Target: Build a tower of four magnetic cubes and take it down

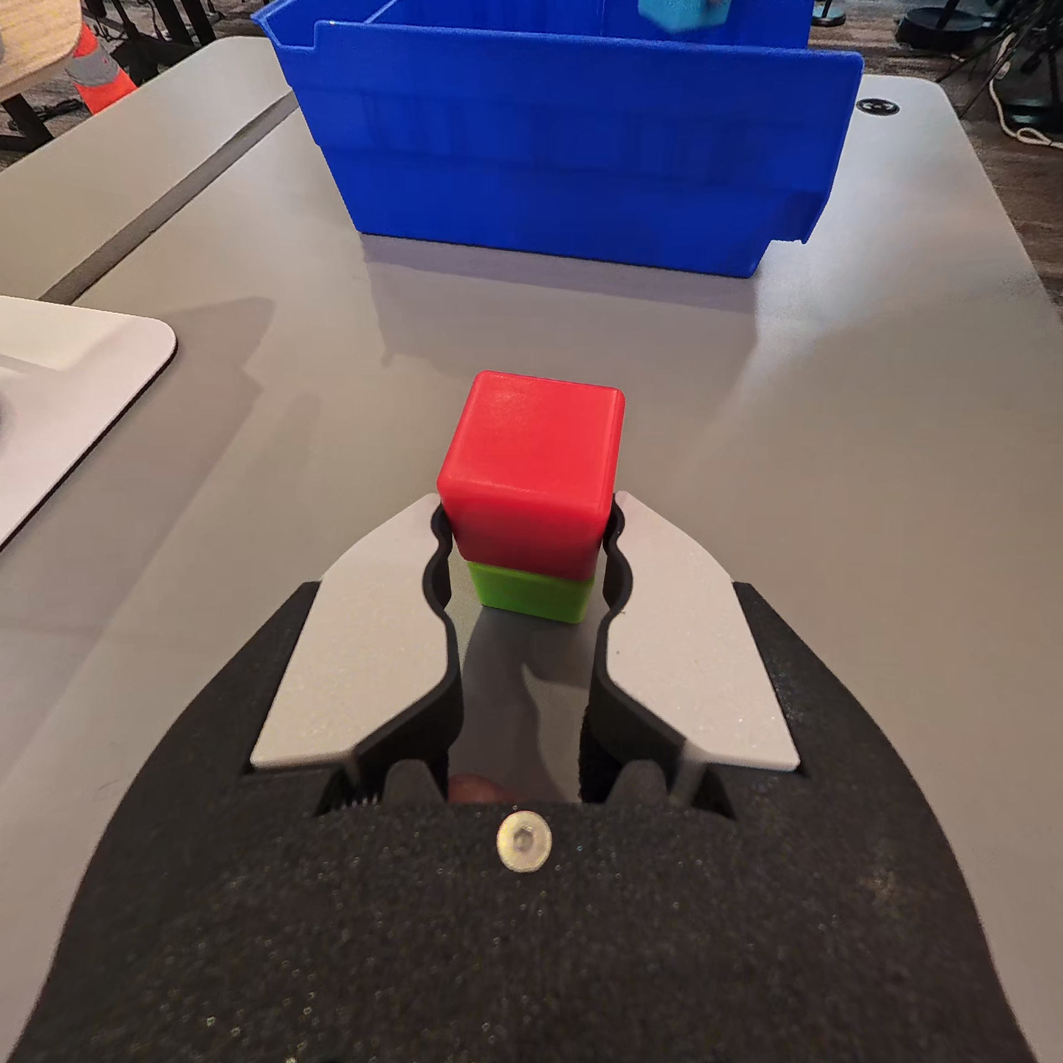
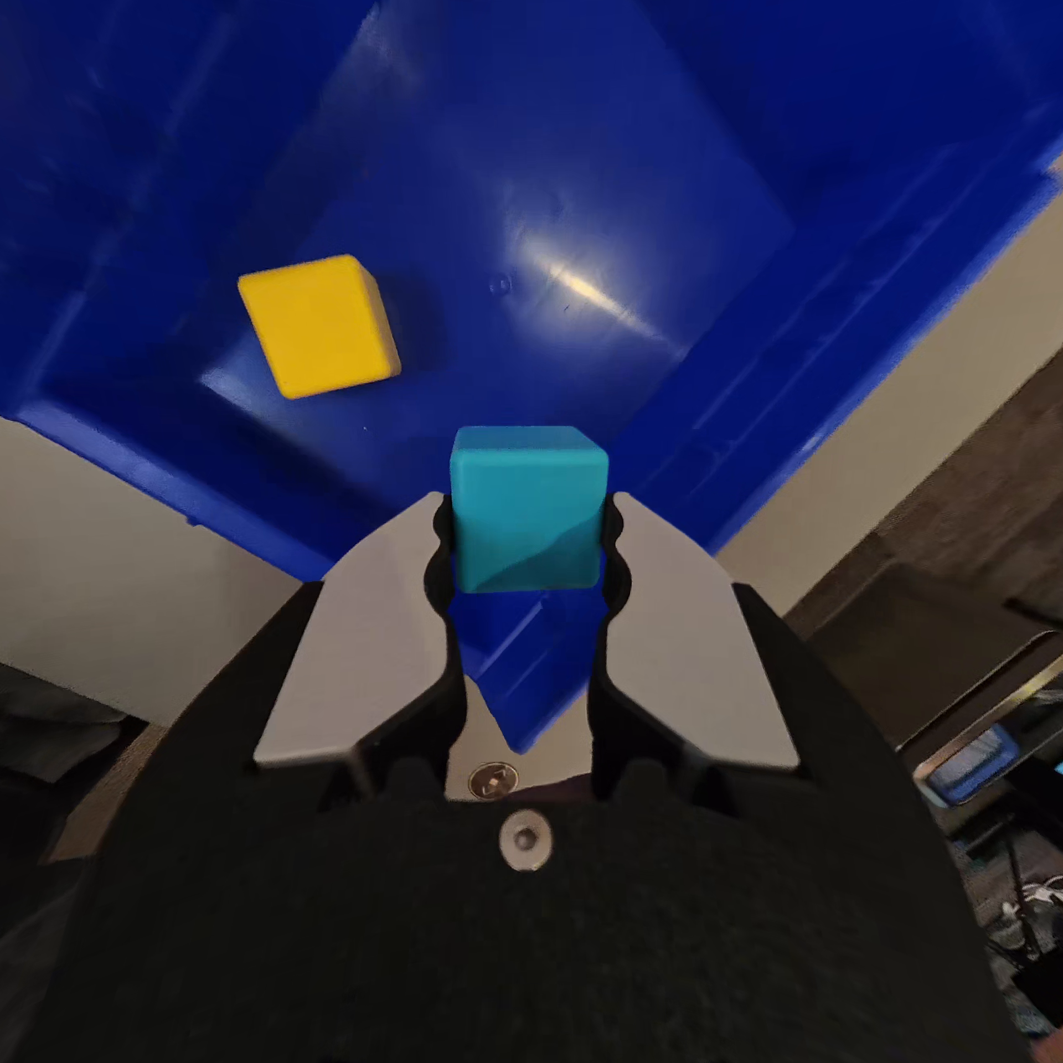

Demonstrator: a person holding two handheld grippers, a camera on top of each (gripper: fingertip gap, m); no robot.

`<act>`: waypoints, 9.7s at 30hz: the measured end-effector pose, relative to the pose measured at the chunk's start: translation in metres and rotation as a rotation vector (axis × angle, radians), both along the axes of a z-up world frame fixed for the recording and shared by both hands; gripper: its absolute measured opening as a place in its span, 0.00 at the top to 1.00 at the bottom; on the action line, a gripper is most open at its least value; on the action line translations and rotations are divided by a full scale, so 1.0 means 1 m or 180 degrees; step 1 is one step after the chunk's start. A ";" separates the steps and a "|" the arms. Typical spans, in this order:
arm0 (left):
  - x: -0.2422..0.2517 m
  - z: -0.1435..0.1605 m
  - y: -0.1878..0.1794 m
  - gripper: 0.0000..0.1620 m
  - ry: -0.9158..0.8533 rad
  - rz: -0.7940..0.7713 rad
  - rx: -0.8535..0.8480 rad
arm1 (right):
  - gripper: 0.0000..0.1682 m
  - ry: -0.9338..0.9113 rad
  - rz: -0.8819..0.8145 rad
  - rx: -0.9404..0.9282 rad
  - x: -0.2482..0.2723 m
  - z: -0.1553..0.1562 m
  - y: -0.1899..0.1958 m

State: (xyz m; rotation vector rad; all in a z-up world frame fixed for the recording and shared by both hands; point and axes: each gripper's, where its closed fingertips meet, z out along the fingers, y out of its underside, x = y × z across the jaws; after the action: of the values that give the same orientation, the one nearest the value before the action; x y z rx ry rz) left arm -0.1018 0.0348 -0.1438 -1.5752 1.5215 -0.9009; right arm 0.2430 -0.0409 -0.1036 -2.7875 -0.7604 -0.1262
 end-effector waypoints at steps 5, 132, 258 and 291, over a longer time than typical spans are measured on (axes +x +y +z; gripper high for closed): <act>0.000 0.000 0.000 0.69 0.0000 -0.0002 -0.0001 | 0.71 -0.0074 -0.0095 -0.0292 -0.001 -0.040 -0.007; -0.010 -0.047 -0.006 0.70 0.0971 -0.0091 -0.0045 | 0.70 0.0273 -0.0573 0.1006 -0.028 0.058 0.124; -0.106 0.054 -0.161 0.68 -0.1224 0.1803 0.0323 | 0.70 0.0144 -0.0581 -0.0162 -0.057 -0.062 0.156; -0.185 0.070 -0.105 0.66 -0.1069 0.3132 0.0760 | 0.68 0.1785 -0.0087 0.3673 -0.277 0.040 -0.086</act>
State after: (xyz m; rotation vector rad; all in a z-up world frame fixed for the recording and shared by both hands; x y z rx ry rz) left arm -0.2867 -0.0701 -0.0742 -1.6099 0.4607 -0.3569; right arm -0.0345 -0.1270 -0.0633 -1.6012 -0.3163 0.1649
